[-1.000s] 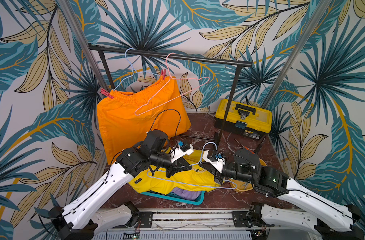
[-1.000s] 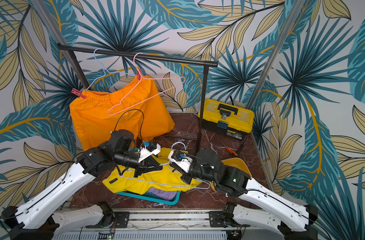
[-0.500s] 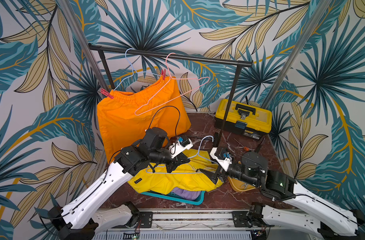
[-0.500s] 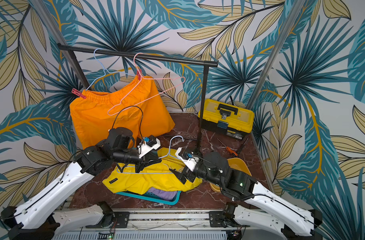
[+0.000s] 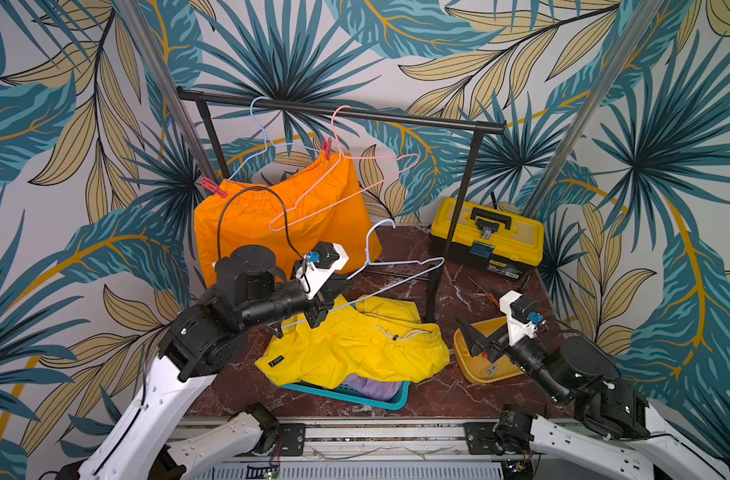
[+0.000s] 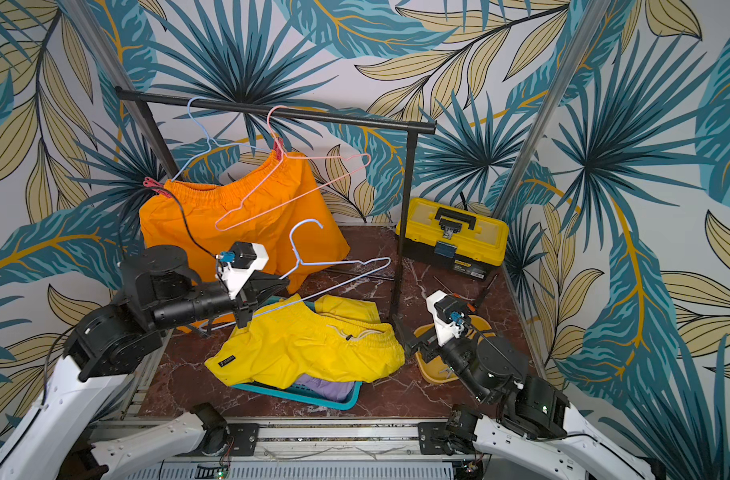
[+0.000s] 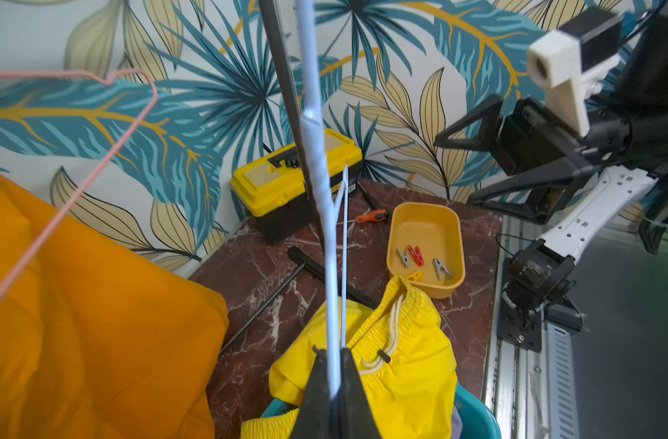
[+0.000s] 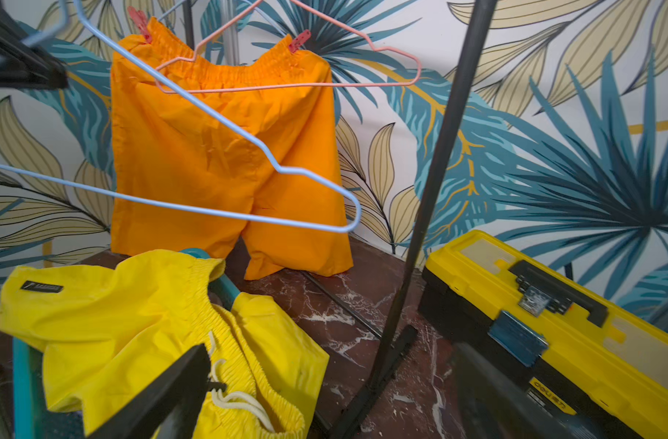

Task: Remove the clothespins securing shorts to the hanger
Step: Place the hanger at the clothesline.

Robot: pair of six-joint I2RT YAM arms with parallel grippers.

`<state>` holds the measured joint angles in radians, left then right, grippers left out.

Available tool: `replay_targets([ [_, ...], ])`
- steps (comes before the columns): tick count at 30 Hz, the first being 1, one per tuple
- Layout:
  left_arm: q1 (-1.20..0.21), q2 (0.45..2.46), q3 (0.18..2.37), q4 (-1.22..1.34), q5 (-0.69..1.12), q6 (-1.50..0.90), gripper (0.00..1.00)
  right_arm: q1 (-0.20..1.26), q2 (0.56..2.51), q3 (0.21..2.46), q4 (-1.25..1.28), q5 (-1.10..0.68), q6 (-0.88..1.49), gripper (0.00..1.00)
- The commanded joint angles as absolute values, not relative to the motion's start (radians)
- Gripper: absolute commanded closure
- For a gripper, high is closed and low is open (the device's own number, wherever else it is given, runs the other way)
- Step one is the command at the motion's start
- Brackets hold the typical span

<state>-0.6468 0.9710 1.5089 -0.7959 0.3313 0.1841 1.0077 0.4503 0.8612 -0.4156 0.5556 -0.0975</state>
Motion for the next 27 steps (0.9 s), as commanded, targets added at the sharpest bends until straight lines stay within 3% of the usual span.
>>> replay_targets([
  [1,-0.643,0.977,1.537,-0.752,0.202,0.146,1.00,1.009,0.449,0.831,-0.385,0.701,-0.069,0.01],
  [10,-0.651,1.083,1.643,-0.636,0.137,0.033,1.00,1.009,0.467,0.806,-0.362,0.752,-0.066,0.00],
  [16,-0.682,1.198,1.656,-0.503,-0.040,0.013,1.00,1.009,0.484,0.795,-0.346,0.750,-0.060,0.00],
  [27,-0.685,1.402,1.784,-0.308,0.040,0.029,1.00,1.009,0.474,0.766,-0.327,0.741,-0.067,0.01],
])
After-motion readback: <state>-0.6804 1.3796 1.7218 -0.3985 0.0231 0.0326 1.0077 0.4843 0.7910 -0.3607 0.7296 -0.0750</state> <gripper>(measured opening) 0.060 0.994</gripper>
